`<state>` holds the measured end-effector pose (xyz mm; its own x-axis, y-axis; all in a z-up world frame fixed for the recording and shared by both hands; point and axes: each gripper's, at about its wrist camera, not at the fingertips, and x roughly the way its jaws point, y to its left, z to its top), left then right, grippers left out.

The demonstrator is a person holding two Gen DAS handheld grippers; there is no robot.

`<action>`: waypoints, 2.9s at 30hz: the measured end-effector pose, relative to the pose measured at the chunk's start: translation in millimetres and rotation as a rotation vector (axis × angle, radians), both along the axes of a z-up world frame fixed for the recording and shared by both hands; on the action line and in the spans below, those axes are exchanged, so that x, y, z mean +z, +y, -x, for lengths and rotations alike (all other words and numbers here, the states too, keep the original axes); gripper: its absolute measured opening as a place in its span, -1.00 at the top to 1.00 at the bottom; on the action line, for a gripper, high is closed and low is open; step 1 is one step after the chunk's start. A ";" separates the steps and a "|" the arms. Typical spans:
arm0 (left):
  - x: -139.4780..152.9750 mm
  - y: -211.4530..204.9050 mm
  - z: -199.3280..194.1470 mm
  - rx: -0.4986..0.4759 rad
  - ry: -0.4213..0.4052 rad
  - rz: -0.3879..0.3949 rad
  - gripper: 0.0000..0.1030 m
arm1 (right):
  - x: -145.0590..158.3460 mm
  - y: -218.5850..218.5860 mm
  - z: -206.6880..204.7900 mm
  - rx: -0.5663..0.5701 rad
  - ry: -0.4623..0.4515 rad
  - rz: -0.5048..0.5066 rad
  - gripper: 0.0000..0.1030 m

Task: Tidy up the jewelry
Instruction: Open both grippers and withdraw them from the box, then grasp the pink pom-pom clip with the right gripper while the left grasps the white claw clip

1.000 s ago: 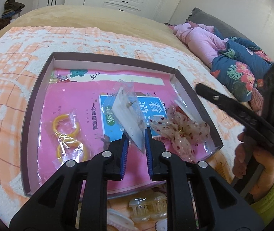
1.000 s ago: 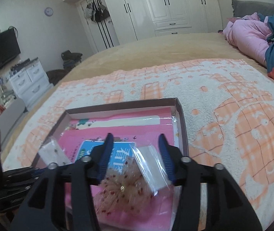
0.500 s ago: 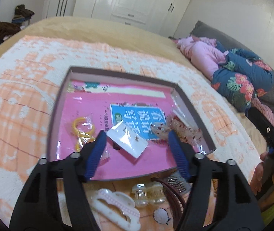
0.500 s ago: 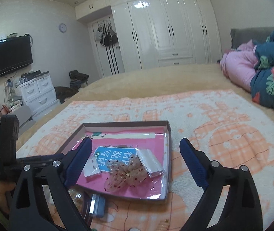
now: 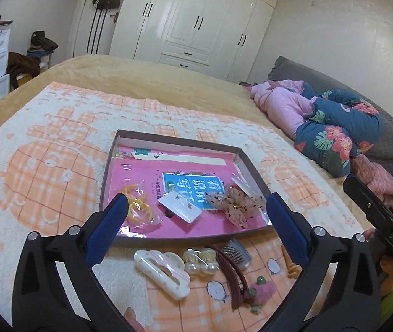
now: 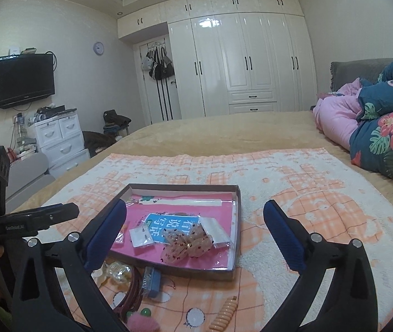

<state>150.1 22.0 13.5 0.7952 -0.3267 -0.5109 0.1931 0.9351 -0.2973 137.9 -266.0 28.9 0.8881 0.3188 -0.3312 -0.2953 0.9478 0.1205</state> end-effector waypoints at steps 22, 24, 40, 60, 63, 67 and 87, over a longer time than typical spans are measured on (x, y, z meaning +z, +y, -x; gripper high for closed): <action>3.2 3.8 36.9 -0.006 -0.014 -0.012 -0.78 | -7.4 13.5 47.0 0.097 -0.005 0.098 -0.88; 2.6 4.1 39.7 -0.007 -0.012 -0.013 -0.78 | -11.5 14.6 49.6 0.105 0.004 0.106 -0.88; -17.6 -7.5 52.3 -0.039 0.041 -0.066 -0.78 | -47.3 20.8 60.9 0.149 0.090 0.178 -0.88; -72.3 9.4 34.8 0.001 0.173 -0.085 -0.78 | -97.8 48.3 40.7 0.218 0.251 0.240 -0.86; -76.8 11.1 32.2 0.010 0.183 -0.083 -0.78 | -106.5 48.7 32.0 0.228 0.300 0.227 -0.61; -83.6 13.6 27.7 0.015 0.199 -0.073 -0.78 | -116.0 51.1 21.5 0.253 0.359 0.201 -0.50; -105.2 3.3 -3.0 0.021 0.238 -0.097 -0.37 | -124.8 67.1 19.8 0.445 0.444 0.093 0.27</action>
